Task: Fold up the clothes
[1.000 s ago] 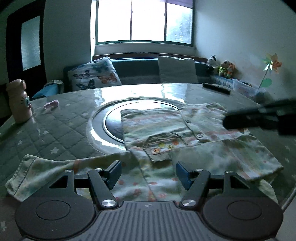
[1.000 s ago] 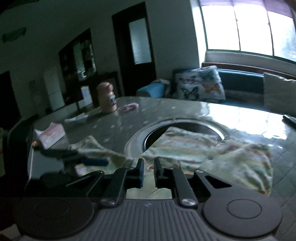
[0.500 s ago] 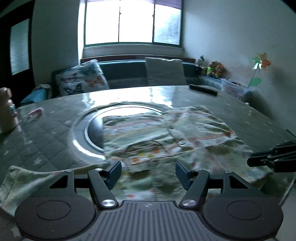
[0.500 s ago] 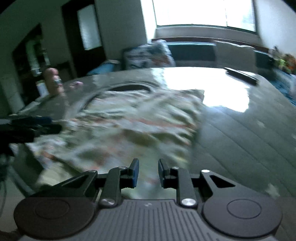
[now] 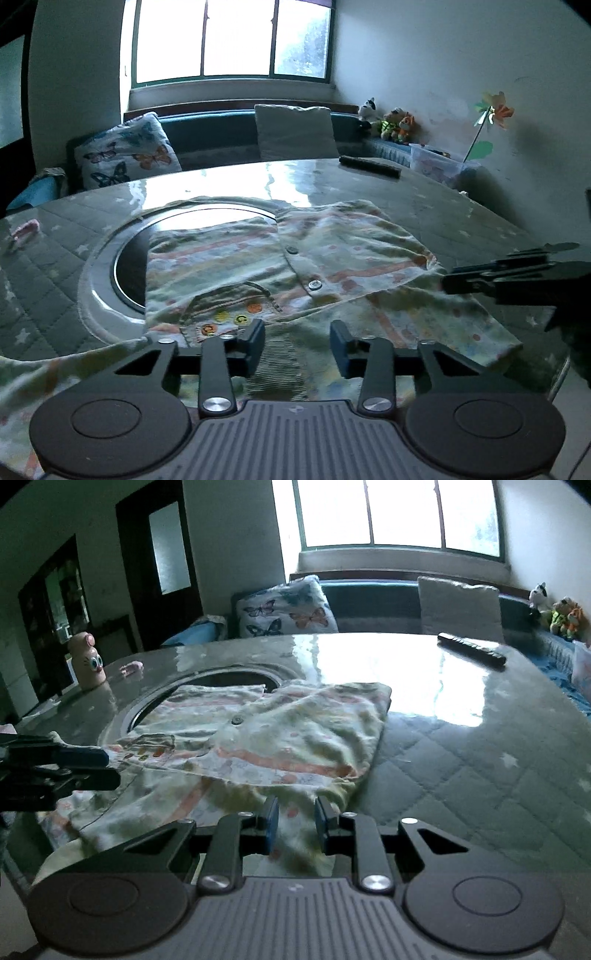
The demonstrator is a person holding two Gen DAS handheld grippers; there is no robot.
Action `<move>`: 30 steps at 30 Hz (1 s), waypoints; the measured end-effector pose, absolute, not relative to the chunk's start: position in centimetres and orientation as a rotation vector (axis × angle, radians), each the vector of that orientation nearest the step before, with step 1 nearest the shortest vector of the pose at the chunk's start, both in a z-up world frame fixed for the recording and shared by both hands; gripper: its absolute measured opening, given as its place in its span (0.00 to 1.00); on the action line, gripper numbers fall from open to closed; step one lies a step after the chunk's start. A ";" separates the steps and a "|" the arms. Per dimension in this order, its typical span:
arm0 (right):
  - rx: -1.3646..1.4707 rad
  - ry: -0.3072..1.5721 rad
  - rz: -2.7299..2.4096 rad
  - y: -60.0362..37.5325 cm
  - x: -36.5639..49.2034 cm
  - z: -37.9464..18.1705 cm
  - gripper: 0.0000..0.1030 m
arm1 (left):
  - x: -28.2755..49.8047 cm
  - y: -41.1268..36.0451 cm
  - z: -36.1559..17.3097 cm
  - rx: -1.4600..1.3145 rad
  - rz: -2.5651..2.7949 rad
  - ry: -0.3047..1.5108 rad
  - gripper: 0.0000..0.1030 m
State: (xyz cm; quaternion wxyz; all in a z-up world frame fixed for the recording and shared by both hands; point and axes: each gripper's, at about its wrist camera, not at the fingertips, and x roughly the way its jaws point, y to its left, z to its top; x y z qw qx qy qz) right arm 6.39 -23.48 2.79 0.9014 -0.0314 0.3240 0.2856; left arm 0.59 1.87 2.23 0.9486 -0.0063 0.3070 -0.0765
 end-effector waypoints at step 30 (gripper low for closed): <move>-0.213 0.647 0.869 -15.4 0.8 2.1 0.22 | -3.8 8.1 1.6 -0.083 0.054 0.655 0.32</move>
